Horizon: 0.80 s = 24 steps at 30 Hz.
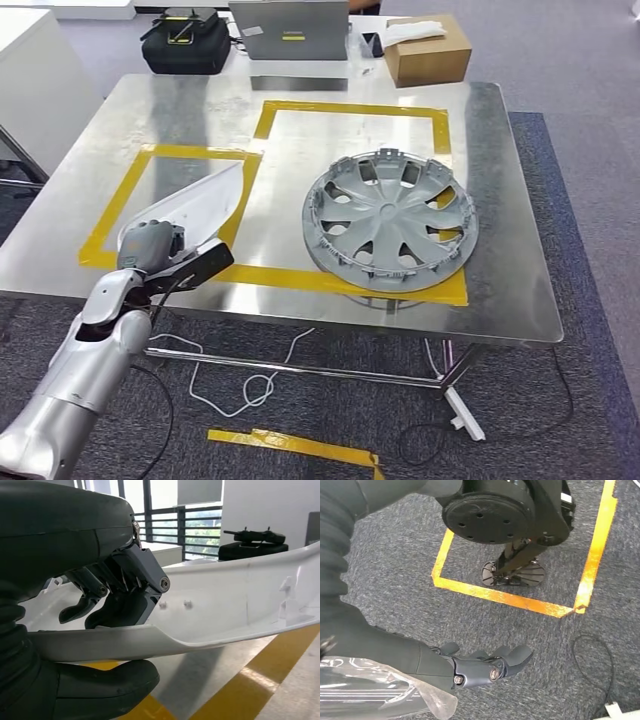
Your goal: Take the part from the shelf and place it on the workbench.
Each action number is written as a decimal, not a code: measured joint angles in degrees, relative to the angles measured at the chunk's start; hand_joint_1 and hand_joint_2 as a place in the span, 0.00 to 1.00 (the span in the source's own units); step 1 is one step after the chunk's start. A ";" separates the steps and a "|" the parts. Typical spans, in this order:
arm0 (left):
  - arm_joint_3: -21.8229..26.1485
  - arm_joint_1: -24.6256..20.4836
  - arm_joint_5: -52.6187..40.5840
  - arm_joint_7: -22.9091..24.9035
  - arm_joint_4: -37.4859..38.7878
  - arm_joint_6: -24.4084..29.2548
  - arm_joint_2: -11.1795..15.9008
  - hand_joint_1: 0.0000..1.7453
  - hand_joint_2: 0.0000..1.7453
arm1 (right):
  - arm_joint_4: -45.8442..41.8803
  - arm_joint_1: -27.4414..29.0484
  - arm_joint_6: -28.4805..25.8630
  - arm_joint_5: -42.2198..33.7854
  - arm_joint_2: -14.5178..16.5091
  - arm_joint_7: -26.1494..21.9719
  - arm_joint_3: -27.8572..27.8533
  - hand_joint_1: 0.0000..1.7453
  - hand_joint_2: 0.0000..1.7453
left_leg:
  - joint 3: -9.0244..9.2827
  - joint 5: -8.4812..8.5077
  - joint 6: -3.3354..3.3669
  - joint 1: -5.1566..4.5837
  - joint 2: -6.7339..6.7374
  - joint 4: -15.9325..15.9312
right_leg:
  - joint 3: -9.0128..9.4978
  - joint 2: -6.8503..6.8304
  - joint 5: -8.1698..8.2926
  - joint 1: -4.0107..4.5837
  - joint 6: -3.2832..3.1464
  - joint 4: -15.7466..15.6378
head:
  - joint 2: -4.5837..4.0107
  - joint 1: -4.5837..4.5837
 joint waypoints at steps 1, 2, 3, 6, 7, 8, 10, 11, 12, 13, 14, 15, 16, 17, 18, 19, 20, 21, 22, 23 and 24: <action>0.01 0.08 0.00 0.00 0.02 -0.01 0.08 1.00 1.00 | 0.05 -0.10 -0.01 0.01 0.00 0.00 -0.01 0.00 1.00 | -2.60 -1.52 0.21 -0.20 -0.40 4.53 | 0.27 0.25 -0.27 0.22 -0.31 0.00 | 0.00 -0.07; 0.02 0.22 0.00 0.00 0.05 -0.02 0.16 1.00 1.00 | 0.12 -0.16 -0.01 0.01 0.00 0.00 -0.01 0.00 1.00 | -5.04 -2.35 0.47 -0.43 -0.60 8.31 | 0.58 0.53 -0.58 0.46 -0.55 0.00 | 0.00 -0.10; 0.02 0.37 0.00 0.00 0.09 -0.03 0.21 1.00 1.00 | 0.20 -0.19 -0.01 0.02 0.00 0.00 -0.01 0.00 1.00 | -6.69 -2.04 0.87 -0.68 -0.68 10.31 | 1.00 0.83 -0.94 0.73 -0.71 0.00 | 0.00 -0.09; 0.04 0.55 0.00 0.00 0.15 -0.13 0.28 1.00 1.00 | 0.33 -0.24 -0.05 0.04 0.00 -0.01 -0.02 0.00 1.00 | -6.04 4.90 3.12 -1.86 -1.07 4.22 | 2.83 1.57 -2.28 1.54 -0.94 -0.06 | 0.00 -0.09; 0.04 0.52 0.00 0.00 0.15 -0.15 0.33 1.00 1.00 | 0.38 -0.30 -0.09 0.04 0.02 -0.02 -0.02 0.00 1.00 | -4.84 6.80 4.05 -2.25 -1.23 0.97 | 3.32 1.72 -2.77 1.80 -0.84 -0.15 | 0.00 0.02; 0.04 0.46 0.00 0.00 0.15 -0.17 0.37 1.00 1.00 | 0.44 -0.38 -0.14 0.05 0.03 -0.03 -0.03 0.00 1.00 | -3.69 7.67 4.80 -2.59 -1.37 -1.68 | 3.70 1.85 -3.15 1.88 -0.63 -0.28 | 0.00 0.06; 0.04 0.28 -0.01 0.00 0.14 -0.26 0.39 1.00 1.00 | 0.66 -0.50 -0.30 0.10 0.06 -0.04 -0.05 0.00 1.00 | -2.33 6.96 5.55 -2.95 -1.40 -4.20 | 4.16 1.87 -3.39 1.86 0.13 -0.53 | 0.00 0.13; 0.04 0.20 -0.01 0.00 0.13 -0.31 0.37 1.00 1.00 | 0.75 -0.53 -0.37 0.16 0.06 -0.05 -0.06 0.00 1.00 | -1.73 6.65 5.58 -2.94 -1.40 -5.12 | 4.45 1.75 -3.29 1.77 0.54 -0.64 | 0.00 0.07; 0.03 0.19 -0.05 0.01 0.13 -0.34 0.31 1.00 1.00 | 0.86 -0.60 -0.43 0.24 0.06 -0.06 -0.07 0.00 1.00 | -1.15 6.52 5.52 -2.82 -1.38 -5.85 | 4.52 1.50 -3.36 1.78 0.92 -0.50 | 0.01 0.09; 0.03 0.17 -0.10 0.02 0.13 -0.37 0.28 1.00 1.00 | 0.95 -0.72 -0.48 0.31 0.05 -0.10 -0.11 0.00 1.00 | -0.49 6.52 5.47 -2.64 -1.36 -6.45 | 4.24 1.14 -3.67 1.81 1.28 0.37 | 0.00 0.17; 0.04 0.14 -0.15 0.09 0.14 -0.37 0.27 1.00 1.00 | 1.05 -0.90 -0.51 0.37 0.05 -0.14 -0.18 0.00 1.00 | 0.16 6.49 5.43 -2.44 -1.33 -6.84 | 3.15 0.80 -4.43 1.77 1.56 2.19 | 0.00 0.29; 0.05 0.12 -0.22 0.20 0.15 -0.36 0.26 1.00 1.00 | 1.18 -1.06 -0.54 0.42 0.04 -0.16 -0.27 0.00 1.00 | 0.56 6.35 5.42 -2.35 -1.28 -7.07 | 1.28 0.49 -5.53 1.64 1.81 5.14 | 0.00 0.41; 0.07 0.12 -0.28 0.33 0.18 -0.34 0.31 1.00 1.00 | 1.32 -1.18 -0.58 0.44 0.04 -0.17 -0.36 0.00 1.00 | 0.78 6.13 5.44 -2.32 -1.25 -7.09 | -1.10 0.28 -6.82 1.50 2.06 8.73 | -0.01 0.52; 0.07 0.22 -0.40 0.52 0.25 -0.32 0.33 1.00 1.00 | 1.49 -1.24 -0.61 0.46 0.04 -0.16 -0.44 0.00 1.00 | 0.98 5.82 5.42 -2.32 -1.23 -7.08 | -3.61 0.21 -7.85 1.35 2.29 11.99 | 0.00 0.58; 0.07 0.41 -0.55 0.74 0.36 -0.32 0.34 1.00 1.00 | 1.64 -1.25 -0.68 0.47 0.04 -0.14 -0.48 0.00 1.00 | 1.28 5.45 5.31 -2.31 -1.23 -7.08 | -5.55 0.16 -8.02 1.23 2.44 13.80 | 0.00 0.62; 0.06 0.60 -0.69 0.98 0.48 -0.31 0.35 1.00 1.00 | 1.75 -1.25 -0.76 0.45 0.04 -0.14 -0.51 0.00 1.00 | 1.67 5.08 5.19 -2.28 -1.22 -7.07 | -6.66 0.12 -7.26 1.16 2.57 14.02 | 0.00 0.62; 0.07 0.75 -0.80 1.19 0.59 -0.31 0.35 1.00 1.00 | 1.84 -1.25 -0.84 0.43 0.04 -0.13 -0.52 0.00 1.00 | 2.02 4.79 5.08 -2.25 -1.21 -7.07 | -7.11 0.07 -6.13 1.12 2.64 13.41 | 0.00 0.62; 0.08 0.84 -0.86 1.32 0.65 -0.30 0.35 1.00 1.00 | 1.88 -1.24 -0.89 0.40 0.04 -0.13 -0.52 0.00 1.00 | 2.27 4.59 5.00 -2.22 -1.21 -7.07 | -7.10 0.04 -5.02 1.08 2.67 12.46 | 0.00 0.61; 0.09 0.86 -0.87 1.39 0.68 -0.29 0.36 1.00 1.00 | 1.90 -1.24 -0.91 0.39 0.04 -0.13 -0.52 0.00 1.00 | 2.40 4.49 4.96 -2.21 -1.20 -7.07 | -6.96 0.02 -4.35 1.07 2.68 11.77 | 0.00 0.60; 0.09 0.86 -0.87 1.41 0.68 -0.28 0.36 1.00 1.00 | 1.90 -1.24 -0.91 0.38 0.04 -0.13 -0.52 0.00 1.00 | 2.45 4.45 4.94 -2.20 -1.19 -7.07 | -6.89 0.01 -4.12 1.06 2.68 11.52 | 0.00 0.61; 0.11 0.86 -0.90 1.51 0.72 -0.25 0.36 1.00 1.00 | 1.92 -1.23 -0.94 0.36 0.04 -0.13 -0.52 0.00 1.00 | 2.62 4.34 4.88 -2.19 -1.19 -7.07 | -6.55 -0.03 -3.22 1.05 2.67 10.43 | 0.00 0.63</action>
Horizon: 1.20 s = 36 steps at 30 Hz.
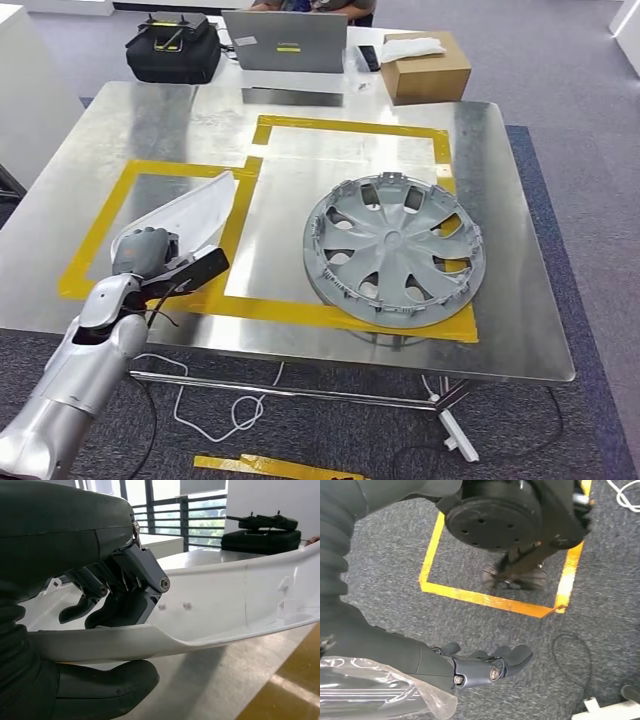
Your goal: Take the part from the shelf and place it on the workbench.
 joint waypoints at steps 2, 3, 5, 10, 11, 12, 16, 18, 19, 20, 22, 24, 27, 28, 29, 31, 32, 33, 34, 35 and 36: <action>0.27 -0.04 -0.38 0.76 0.27 0.37 0.08 1.00 1.00 | 0.14 0.06 -0.30 -0.27 0.00 0.18 0.03 0.00 1.00 | 0.70 -0.68 -0.51 0.01 0.10 0.07 | 1.72 -0.26 3.32 0.11 -0.53 -4.98 | 0.01 -0.01; 0.55 -0.07 -0.72 1.41 0.53 0.66 0.18 0.75 1.00 | 0.26 0.14 -0.57 -0.50 0.00 0.38 0.05 0.00 0.75 | 1.07 -1.08 -0.99 -0.01 0.18 0.17 | 2.68 -0.41 4.64 0.27 -1.22 -7.65 | 0.01 -0.10; 1.33 -0.15 -1.57 2.78 1.16 1.20 0.56 0.25 1.00 | 0.48 0.30 -1.22 -1.01 0.00 0.79 0.13 0.00 0.25 | 1.41 -1.76 -1.36 -0.09 0.32 0.27 | 3.84 -0.48 5.46 0.55 -2.44 -10.20 | 0.02 -0.37; 3.09 -0.63 -2.45 4.39 2.59 1.36 1.82 0.00 0.75 | 0.53 0.55 -2.28 -1.62 0.00 1.39 0.56 0.00 0.00 | 1.84 -1.66 -0.43 -0.06 0.36 0.00 | 4.03 0.33 5.31 0.54 -2.75 -10.35 | 0.02 -0.61; 3.52 -0.68 -2.41 4.54 2.81 1.42 1.98 0.00 0.50 | 0.53 0.63 -2.44 -1.74 0.00 1.48 0.72 0.00 0.00 | 1.94 -1.68 -0.41 -0.05 0.37 -0.14 | 4.05 0.38 5.24 0.58 -2.86 -10.35 | 0.02 -0.61; 3.93 -0.70 -2.29 4.59 2.99 1.54 2.13 0.00 0.25 | 0.53 0.69 -2.59 -1.87 0.00 1.58 0.86 0.00 0.00 | 2.06 -1.73 -0.42 -0.03 0.38 -0.37 | 4.06 0.39 5.18 0.62 -2.95 -10.35 | 0.02 -0.61; 5.57 -0.37 0.23 3.33 3.31 3.29 2.45 0.00 0.00 | 0.53 0.77 -3.27 -2.64 0.00 1.94 1.24 0.00 0.00 | 2.25 -1.85 -0.80 0.04 0.39 -0.93 | 4.13 0.29 5.10 0.74 -3.11 -10.33 | 0.01 -0.60; 6.55 0.38 2.43 1.79 2.91 4.78 2.50 0.00 0.00 | 0.49 0.96 -3.75 -3.40 0.00 2.33 1.47 0.00 0.00 | 2.29 -1.85 -1.55 0.09 0.39 -1.00 | 4.21 0.28 5.11 0.75 -3.17 -10.30 | 0.01 -0.59; 6.99 1.06 3.62 0.83 2.32 5.58 2.50 0.00 0.00 | 0.37 1.18 -4.04 -3.96 0.00 2.62 1.64 0.00 0.00 | 2.32 -1.85 -1.96 0.11 0.39 -1.03 | 4.23 0.28 5.13 0.75 -3.20 -10.29 | 0.01 -0.58; 7.45 2.01 4.93 -0.32 1.33 6.49 2.51 0.00 0.00 | 0.15 1.51 -4.38 -4.66 0.00 2.99 1.89 0.00 0.00 | 2.34 -1.85 -2.32 0.13 0.39 -1.05 | 4.25 0.28 5.15 0.75 -3.22 -10.28 | 0.01 -0.58; 8.27 4.45 7.32 -2.72 -1.58 8.26 2.51 0.00 0.00 | -0.54 2.40 -5.18 -6.22 0.00 3.84 2.54 0.00 0.00 | 2.36 -1.84 -2.46 0.11 0.39 -1.05 | 4.30 0.27 5.18 0.71 -3.25 -10.27 | 0.00 -0.57; 8.85 6.83 8.73 -4.17 -4.64 9.25 2.52 0.00 0.00 | -1.32 3.31 -5.82 -7.37 0.00 4.48 3.24 0.00 0.00 | 2.38 -1.84 -2.46 0.04 0.39 -1.01 | 4.36 0.25 5.21 0.64 -3.21 -10.28 | 0.00 -0.56; 9.64 10.15 11.21 -6.33 -8.83 10.54 2.57 0.00 0.00 | -2.38 4.31 -6.87 -8.80 0.00 5.41 4.26 0.00 0.00 | 2.35 -2.03 -2.15 -0.15 0.41 -0.66 | 4.45 0.25 5.35 0.40 -2.91 -10.38 | 0.00 -0.57; 9.92 11.63 12.32 -7.45 -10.60 11.30 2.58 0.00 0.00 | -2.78 4.70 -7.48 -9.45 0.00 5.89 4.66 0.00 0.00 | 2.35 -2.12 -1.99 -0.23 0.43 -0.54 | 4.49 0.27 5.37 0.31 -2.78 -10.41 | 0.00 -0.58; 10.18 13.39 13.34 -8.58 -12.67 12.14 2.60 0.00 0.00 | -3.27 5.18 -8.22 -10.13 0.00 6.44 5.14 0.00 0.00 | 2.37 -2.19 -1.87 -0.29 0.45 -0.47 | 4.52 0.29 5.36 0.24 -2.68 -10.40 | 0.00 -0.59; 10.65 17.46 14.85 -10.31 -17.19 13.60 2.63 0.00 0.00 | -4.44 6.42 -9.69 -11.43 0.00 7.50 6.28 0.00 0.00 | 2.35 -2.32 -1.60 -0.43 0.48 -0.28 | 4.57 0.31 5.35 0.12 -2.39 -10.41 | 0.00 -0.58; 10.86 19.33 15.27 -10.75 -19.25 14.04 2.66 0.00 0.00 | -5.01 7.02 -10.22 -11.88 0.00 7.89 6.85 0.00 0.00 | 2.32 -2.34 -1.45 -0.50 0.48 -0.18 | 4.61 0.29 5.38 0.06 -2.22 -10.46 | 0.00 -0.58; 11.06 20.86 15.50 -10.94 -20.94 14.27 2.71 0.00 0.00 | -5.51 7.51 -10.56 -12.19 0.01 8.16 7.33 0.00 0.00 | 2.29 -2.29 -1.26 -0.55 0.48 -0.19 | 4.69 0.28 5.47 0.02 -1.99 -10.62 | 0.00 -0.59; 11.26 21.99 15.61 -11.05 -22.40 14.38 2.74 0.00 0.00 | -6.00 7.86 -10.75 -12.37 0.01 8.35 7.75 0.00 0.00 | 2.44 -2.01 -0.99 -0.42 0.49 -0.55 | 4.77 0.25 5.53 0.08 -1.73 -10.80 | 0.00 -0.58; 11.39 22.72 15.68 -11.09 -23.51 14.42 2.78 0.00 0.00 | -6.43 8.11 -10.85 -12.48 0.01 8.45 8.06 0.00 0.00 | 2.66 -1.59 -0.69 -0.26 0.55 -1.07 | 4.69 0.20 5.27 0.13 -1.47 -10.71 | 0.00 -0.55; 11.50 23.19 15.68 -11.16 -24.41 14.45 2.80 0.00 0.00 | -6.80 8.27 -10.90 -12.55 0.01 8.52 8.30 0.00 0.00 | 2.87 -1.13 -0.35 -0.05 0.62 -1.59 | 4.29 0.17 4.40 0.17 -1.24 -9.81 | 0.00 -0.46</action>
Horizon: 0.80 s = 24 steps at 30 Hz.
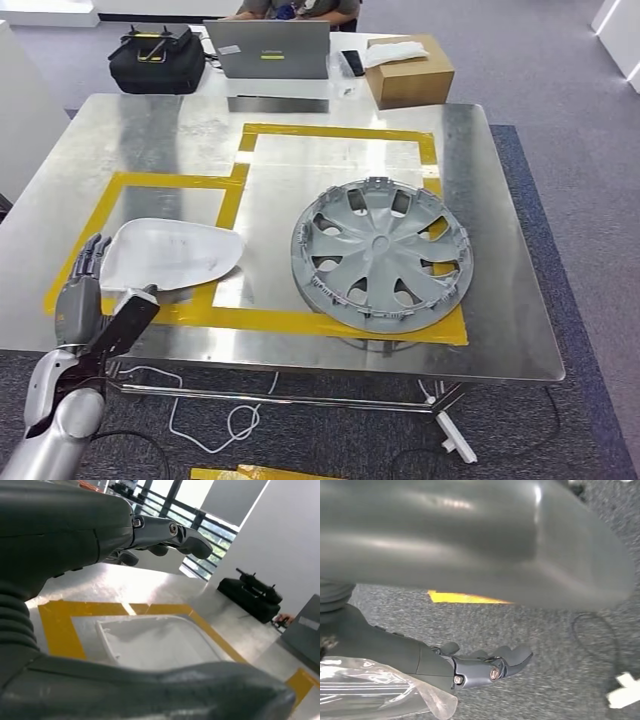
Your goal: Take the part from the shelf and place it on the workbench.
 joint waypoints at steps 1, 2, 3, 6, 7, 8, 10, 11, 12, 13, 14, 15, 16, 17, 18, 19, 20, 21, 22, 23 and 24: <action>0.08 0.39 0.08 -0.14 -0.74 0.07 0.00 0.00 0.00 | -0.28 0.11 -0.04 -0.05 -0.01 0.05 0.20 0.00 0.00 | 0.18 0.40 0.26 0.21 0.07 -0.44 | -0.93 -0.04 -1.54 0.01 0.19 2.16 | 0.00 0.09; 0.17 0.90 0.35 -0.45 -1.29 0.23 0.00 0.00 0.00 | -0.44 0.19 -0.13 -0.10 -0.01 0.10 0.35 0.00 0.00 | 0.19 0.59 0.41 0.24 0.17 -0.56 | -2.29 -0.08 -3.52 -0.08 0.33 5.43 | 0.00 0.15; 0.28 1.70 0.87 -1.04 -1.91 0.59 0.00 0.00 0.00 | -0.56 0.27 -0.32 -0.19 -0.01 0.21 0.50 0.00 0.00 | 0.14 0.65 0.48 0.24 0.27 -0.53 | -3.82 -0.09 -5.47 -0.16 0.50 9.26 | 0.00 0.17; 1.04 5.59 3.71 -4.25 -4.50 3.29 -0.06 0.00 0.00 | -0.99 0.86 -1.26 -0.75 -0.01 0.64 0.99 0.00 0.00 | 0.12 0.58 0.37 0.24 0.62 -0.38 | -4.98 -0.24 -6.17 -0.34 0.97 13.58 | 0.00 0.14; 1.44 7.01 5.14 -5.65 -5.49 4.48 -0.18 0.00 0.00 | -1.22 1.11 -1.54 -0.97 -0.01 0.72 1.17 0.00 0.00 | 0.15 0.48 0.22 0.29 0.66 -0.27 | -3.27 -0.36 -4.47 -0.44 1.04 10.79 | 0.00 0.15; 1.85 8.33 6.95 -7.09 -6.45 5.55 -0.35 0.00 0.00 | -1.45 1.29 -1.73 -1.19 -0.01 0.76 1.33 0.00 0.00 | 0.15 0.33 -0.01 0.32 0.66 -0.07 | -1.00 -0.50 -2.82 -0.56 1.06 6.79 | 0.00 0.16; 2.99 10.85 11.27 -9.71 -8.27 7.09 -0.87 0.00 0.00 | -1.86 1.51 -2.08 -1.59 -0.01 0.75 1.68 0.00 0.00 | -0.07 -0.02 -0.70 0.21 0.59 0.49 | 2.98 -0.60 -1.03 -0.56 0.72 0.47 | 0.00 0.13; 3.62 11.91 13.24 -10.63 -9.00 7.54 -1.24 0.00 0.00 | -2.01 1.57 -2.21 -1.76 -0.01 0.75 1.81 0.00 0.00 | -0.18 -0.10 -1.00 0.12 0.56 0.78 | 3.77 -0.57 -1.12 -0.51 0.41 -0.74 | 0.00 0.10; 4.42 12.98 14.69 -11.19 -9.64 7.85 -1.80 0.00 0.00 | -2.13 1.65 -2.38 -1.92 -0.01 0.74 1.93 0.00 0.00 | -0.30 -0.08 -1.27 0.05 0.53 0.97 | 3.95 -0.48 -1.27 -0.41 0.05 -0.85 | 0.00 0.05; 5.31 14.07 15.67 -11.51 -10.23 8.03 -2.56 0.00 0.00 | -2.30 1.81 -2.64 -2.05 -0.01 0.78 2.06 0.00 0.00 | -0.31 -0.06 -1.51 0.06 0.53 1.12 | 3.75 -0.42 -1.24 -0.47 -0.32 -0.94 | 0.00 0.01; 6.33 15.19 16.31 -11.62 -10.80 8.12 -3.49 0.00 0.00 | -2.49 2.00 -2.92 -2.18 -0.01 0.86 2.21 0.00 0.00 | -0.44 -0.41 -1.76 0.12 0.43 1.42 | 3.62 -0.41 -1.19 -0.53 -0.70 -1.07 | 0.00 0.01; 7.49 16.28 16.88 -11.64 -11.33 8.11 -4.49 0.00 0.00 | -2.75 2.23 -3.27 -2.32 -0.01 0.99 2.40 0.00 0.00 | -0.81 -1.42 -2.04 0.18 0.28 2.27 | 3.40 -0.42 -0.98 -0.60 -1.09 -1.16 | 0.00 -0.04; 8.64 17.21 17.57 -11.70 -11.72 8.09 -5.41 0.00 0.00 | -3.03 2.46 -3.68 -2.48 -0.01 1.21 2.64 0.00 0.00 | -1.58 -3.22 -2.30 0.25 0.10 4.20 | 3.08 -0.46 -0.70 -0.67 -1.52 -1.29 | 0.00 -0.08; 9.81 18.02 18.27 -11.79 -11.96 8.08 -6.24 0.00 0.00 | -3.27 2.63 -4.03 -2.67 -0.01 1.48 2.88 0.00 0.00 | -2.77 -5.61 -2.51 0.32 -0.09 7.21 | 2.65 -0.50 -0.39 -0.63 -1.88 -1.31 | 0.00 -0.13; 11.08 18.70 18.76 -11.89 -12.05 8.08 -6.96 0.00 0.00 | -3.49 2.77 -4.43 -2.87 -0.01 1.77 3.14 0.00 0.00 | -4.16 -8.05 -2.66 0.35 -0.19 10.98 | 2.10 -0.52 -0.05 -0.55 -2.14 -1.30 | 0.00 -0.17; 12.44 19.30 18.93 -11.98 -12.05 8.06 -7.70 0.00 0.00 | -3.65 2.90 -4.79 -3.06 -0.01 2.09 3.41 0.00 0.00 | -5.32 -9.86 -2.73 0.38 -0.23 14.44 | 1.53 -0.52 0.32 -0.45 -2.29 -1.28 | 0.00 -0.17; 13.80 19.84 18.80 -12.02 -11.99 8.03 -8.45 0.00 0.00 | -3.78 3.04 -5.10 -3.21 -0.01 2.38 3.69 0.00 0.00 | -5.76 -10.52 -2.72 0.39 -0.25 16.52 | 0.96 -0.52 0.74 -0.35 -2.33 -1.27 | 0.00 -0.16; 15.19 20.29 18.51 -12.03 -11.89 7.98 -9.22 0.00 0.00 | -3.90 3.18 -5.40 -3.32 -0.01 2.63 3.95 0.00 0.00 | -5.22 -9.93 -2.62 0.39 -0.26 16.59 | 0.40 -0.51 1.18 -0.26 -2.30 -1.26 | 0.00 -0.16; 16.49 20.61 18.20 -12.03 -11.75 7.93 -9.96 0.00 0.00 | -3.99 3.31 -5.60 -3.41 -0.01 2.84 4.17 0.00 0.00 | -3.59 -8.30 -2.43 0.39 -0.27 14.43 | -0.13 -0.50 1.64 -0.18 -2.22 -1.26 | 0.00 -0.17; 17.68 20.82 17.88 -12.03 -11.56 7.88 -10.61 0.00 0.00 | -4.06 3.40 -5.76 -3.52 -0.01 2.97 4.38 0.00 0.00 | -1.10 -6.34 -2.15 0.37 -0.30 10.59 | -0.61 -0.47 2.14 -0.11 -2.08 -1.24 | 0.00 -0.16; 18.81 20.93 17.60 -12.04 -11.34 7.85 -11.18 0.00 0.00 | -4.15 3.47 -5.89 -3.62 -0.01 3.06 4.56 0.00 0.00 | 1.76 -4.97 -1.83 0.29 -0.35 6.01 | -1.00 -0.44 2.62 -0.02 -1.85 -1.21 | 0.00 -0.17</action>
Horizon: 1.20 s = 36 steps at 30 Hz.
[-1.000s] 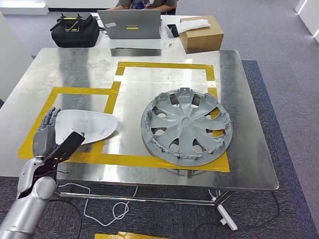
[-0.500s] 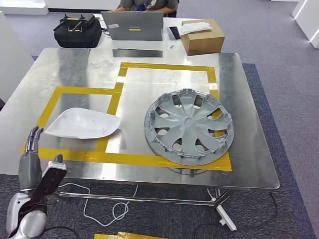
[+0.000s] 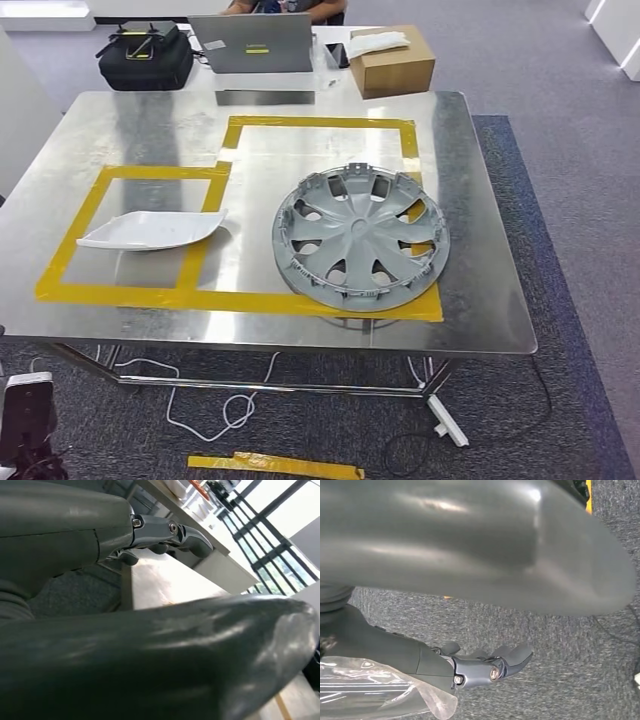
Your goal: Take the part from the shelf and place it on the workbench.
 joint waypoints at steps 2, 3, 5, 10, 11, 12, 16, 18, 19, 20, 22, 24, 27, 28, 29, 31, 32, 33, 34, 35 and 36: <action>1.99 0.19 -0.48 -0.05 0.53 -0.07 -1.03 0.00 0.00 | -0.19 0.11 -0.17 -0.21 0.01 0.07 0.31 0.00 0.00 | 3.69 1.12 0.36 -0.25 -0.11 -6.24 | -0.30 0.00 0.99 0.10 0.61 -0.06 | 0.01 0.00; 2.80 0.32 -0.61 -0.08 0.80 -0.09 -1.48 0.00 0.00 | -0.28 0.15 -0.21 -0.26 0.01 0.09 0.42 0.00 0.00 | 4.18 1.11 0.46 -0.43 -0.14 -7.30 | -0.31 -0.04 1.48 0.09 0.96 -0.17 | 0.02 -0.12; 4.10 0.61 -0.75 -0.10 1.35 -0.11 -2.35 0.00 0.00 | -0.38 0.24 -0.25 -0.31 0.01 0.10 0.59 0.00 0.00 | 3.31 2.04 0.93 -0.51 -0.02 -7.43 | -0.42 -0.08 2.23 -0.04 1.67 -0.45 | 0.02 -0.35; 5.65 0.91 -0.86 -0.11 2.27 -0.31 -3.83 0.00 0.00 | -0.44 0.47 -0.30 -0.31 0.00 0.11 0.81 0.00 0.00 | -0.55 5.33 2.40 -0.53 0.49 -7.50 | -3.31 -0.07 -9.62 -0.12 2.47 11.06 | 0.01 -0.14; 5.85 0.94 -0.94 -0.03 2.42 -0.48 -4.04 0.00 0.00 | -0.45 0.47 -0.31 -0.33 0.00 0.12 0.84 0.00 0.00 | -1.44 5.97 2.41 -0.66 0.55 -7.37 | -3.31 -0.07 -10.49 -0.10 2.51 14.04 | 0.00 -0.14; 6.12 0.95 -1.03 0.16 2.58 -0.79 -4.25 0.00 0.00 | -0.45 0.48 -0.32 -0.39 0.00 0.13 0.87 0.00 0.00 | -2.36 6.55 2.39 -0.78 0.61 -7.13 | -2.63 -0.08 -9.86 -0.08 2.47 15.63 | 0.00 -0.15; 8.66 0.84 -0.64 1.10 4.43 -2.81 -5.64 0.00 0.00 | -0.56 0.45 -0.52 -0.62 0.00 0.35 1.08 0.00 0.00 | -5.32 8.06 2.03 -1.21 0.75 -5.59 | 8.45 -0.12 -5.62 0.24 1.57 4.04 | 0.00 -0.19; 10.47 0.70 -0.13 1.12 6.21 -3.66 -6.45 0.00 0.00 | -0.79 0.47 -0.68 -0.70 0.00 0.72 1.21 0.00 0.00 | -5.91 8.78 1.55 -1.32 0.79 -5.08 | 12.33 -0.16 -7.39 0.48 1.13 -2.51 | 0.01 -0.21; 11.47 0.61 0.11 1.13 7.32 -4.14 -6.83 0.00 0.00 | -0.94 0.60 -0.77 -0.74 0.00 0.97 1.27 0.00 0.00 | -6.13 9.20 1.24 -1.31 0.79 -4.99 | 12.73 -0.19 -7.69 0.53 0.91 -3.74 | 0.01 -0.20; 12.57 0.54 0.28 1.17 8.46 -4.64 -7.19 0.00 0.00 | -1.08 0.78 -0.86 -0.76 0.01 1.22 1.37 0.00 0.00 | -6.37 9.49 0.93 -1.26 0.75 -4.91 | 12.33 -0.23 -7.52 0.43 0.58 -4.08 | 0.01 -0.16; 14.86 0.45 0.77 1.46 10.85 -5.88 -7.93 0.00 0.00 | -1.52 1.24 -1.01 -0.77 0.02 1.80 1.57 0.00 0.00 | -7.20 7.54 0.17 -1.13 0.37 -3.49 | 11.31 -0.40 -6.47 0.17 -0.28 -4.25 | 0.00 -0.27; 17.25 0.35 1.22 1.75 13.53 -6.96 -8.67 0.00 0.00 | -2.14 1.63 -1.12 -0.77 0.02 2.26 1.87 0.00 0.00 | -8.74 1.83 -0.62 -0.72 0.04 1.94 | 9.88 -0.52 -5.26 0.07 -0.86 -4.30 | 0.00 -0.51; 20.15 0.04 1.47 2.07 16.97 -8.06 -9.56 0.00 0.00 | -2.73 2.03 -1.25 -0.79 0.02 2.64 2.12 0.00 0.00 | -9.61 -2.18 -1.45 -0.04 0.00 11.00 | 7.63 -0.61 -3.59 0.11 -0.74 -3.95 | 0.00 -0.60; 20.93 -0.15 1.30 2.39 17.94 -8.49 -9.79 0.00 0.00 | -2.84 2.08 -1.29 -0.78 0.02 2.76 2.14 0.00 0.00 | -8.57 -0.82 -1.61 0.15 0.01 11.01 | 6.87 -0.67 -3.13 0.07 -0.58 -3.66 | 0.00 -0.60; 21.71 -0.39 0.91 2.79 19.00 -8.93 -10.01 0.00 0.00 | -2.97 2.11 -1.31 -0.78 0.02 2.89 2.20 0.00 0.00 | -6.60 1.09 -1.74 0.36 0.01 8.88 | 6.15 -0.68 -2.72 0.02 -0.37 -3.26 | 0.00 -0.61; 23.38 -0.97 -0.45 3.45 21.56 -9.58 -10.45 0.00 0.00 | -3.35 2.24 -1.29 -0.75 0.02 3.15 2.33 0.00 0.00 | -1.01 3.41 -1.82 0.70 -0.14 0.80 | 4.72 -0.66 -2.04 0.05 0.18 -2.15 | 0.00 -0.62; 24.22 -1.29 -1.47 3.65 23.15 -9.82 -10.68 0.00 0.00 | -3.57 2.33 -1.19 -0.73 0.02 3.26 2.38 0.00 0.00 | 1.20 3.38 -1.61 0.73 -0.25 -2.93 | 4.11 -0.63 -1.68 0.12 0.53 -1.62 | 0.00 -0.59; 25.05 -1.58 -2.57 3.81 24.76 -10.04 -10.89 0.00 0.00 | -3.77 2.40 -1.04 -0.72 0.02 3.37 2.41 0.00 0.00 | 2.44 2.92 -1.33 0.67 -0.37 -5.37 | 3.55 -0.62 -1.29 0.21 0.88 -1.22 | 0.00 -0.62; 25.90 -1.82 -3.86 3.97 26.41 -10.32 -11.08 0.00 0.00 | -3.91 2.45 -0.77 -0.71 0.02 3.49 2.42 0.00 0.00 | 2.68 2.58 -0.95 0.52 -0.43 -6.41 | 3.12 -0.62 -0.86 0.23 1.24 -0.97 | 0.01 -0.57; 26.84 -1.96 -5.38 4.16 28.16 -10.68 -11.35 0.00 0.00 | -3.99 2.48 -0.44 -0.71 0.02 3.58 2.42 0.00 0.00 | 2.29 2.56 -0.40 0.48 -0.38 -6.59 | 2.82 -0.58 -0.45 0.17 1.64 -0.90 | 0.01 -0.55; 27.81 -2.04 -7.03 4.35 29.76 -11.12 -11.62 0.00 0.00 | -4.02 2.54 -0.07 -0.71 0.02 3.68 2.41 0.00 0.00 | 1.82 2.87 0.13 0.47 -0.21 -6.59 | 2.47 -0.50 -0.77 0.07 1.97 -0.59 | 0.01 -0.55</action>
